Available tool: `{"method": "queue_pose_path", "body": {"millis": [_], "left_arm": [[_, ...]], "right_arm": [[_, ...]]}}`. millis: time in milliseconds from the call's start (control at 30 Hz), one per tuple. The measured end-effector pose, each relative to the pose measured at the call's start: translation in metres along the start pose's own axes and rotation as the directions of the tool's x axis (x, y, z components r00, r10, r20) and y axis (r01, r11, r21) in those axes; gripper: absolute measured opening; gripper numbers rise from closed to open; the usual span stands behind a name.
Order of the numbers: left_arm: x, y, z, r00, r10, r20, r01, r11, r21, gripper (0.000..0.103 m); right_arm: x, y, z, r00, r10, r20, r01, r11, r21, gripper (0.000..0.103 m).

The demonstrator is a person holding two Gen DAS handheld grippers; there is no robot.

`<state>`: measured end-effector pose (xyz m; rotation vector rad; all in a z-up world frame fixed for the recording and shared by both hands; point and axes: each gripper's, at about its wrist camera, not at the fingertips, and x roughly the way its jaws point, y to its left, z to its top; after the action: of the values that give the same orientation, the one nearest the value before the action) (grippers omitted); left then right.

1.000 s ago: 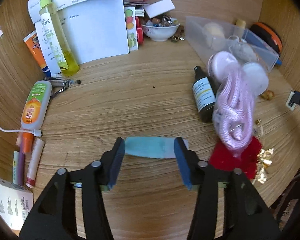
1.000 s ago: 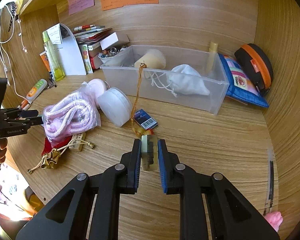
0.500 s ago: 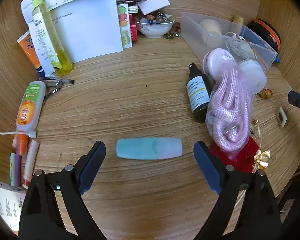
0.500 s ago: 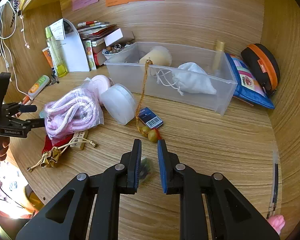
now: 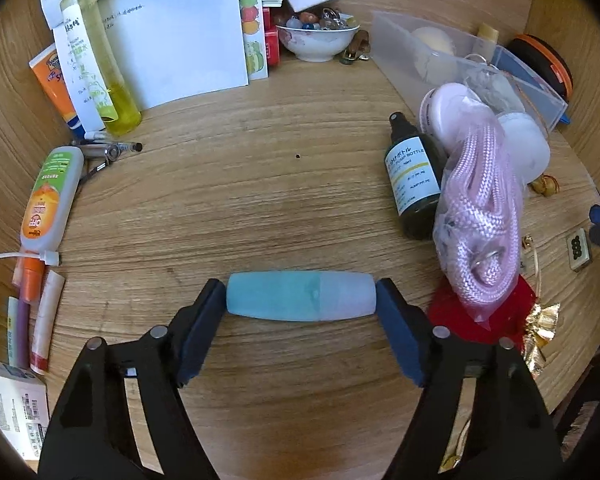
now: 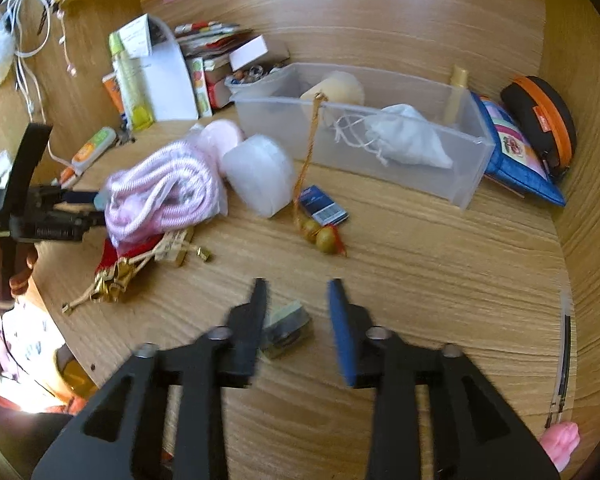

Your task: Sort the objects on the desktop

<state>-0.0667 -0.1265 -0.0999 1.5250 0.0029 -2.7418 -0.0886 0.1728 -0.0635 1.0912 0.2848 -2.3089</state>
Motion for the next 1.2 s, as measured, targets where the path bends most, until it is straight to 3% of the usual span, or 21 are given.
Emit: {"method": "queue_pose_path", "body": {"millis": [133, 467, 533, 833, 1200], "left_arm": [[-0.004, 0.000, 0.002, 1.000, 0.002, 0.019, -0.002, 1.000, -0.002, 0.073], [-0.003, -0.003, -0.003, 0.999, 0.000, 0.048, -0.001, 1.000, 0.012, 0.073], [-0.005, -0.004, -0.004, 0.998, 0.008, 0.062, -0.009, 1.000, 0.013, 0.073], [-0.030, -0.007, 0.005, 0.986, -0.006, 0.166, 0.007, 1.000, -0.008, 0.073], [-0.062, -0.035, 0.051, 0.959, -0.089, 0.270, 0.080, 0.996, 0.045, 0.073]], "right_arm": [[-0.003, 0.007, -0.006, 1.000, 0.013, 0.006, -0.012, 1.000, -0.028, 0.048], [0.017, 0.004, -0.016, 0.998, -0.004, -0.063, 0.002, 1.000, -0.031, 0.044], [0.017, 0.002, -0.016, 0.999, -0.003, -0.053, 0.002, 1.000, -0.028, 0.034], [0.001, -0.002, -0.007, 1.000, -0.021, 0.008, 0.021, 1.000, -0.012, 0.034], [-0.031, -0.021, 0.032, 0.990, -0.041, 0.134, 0.033, 0.998, 0.059, 0.034]]}}
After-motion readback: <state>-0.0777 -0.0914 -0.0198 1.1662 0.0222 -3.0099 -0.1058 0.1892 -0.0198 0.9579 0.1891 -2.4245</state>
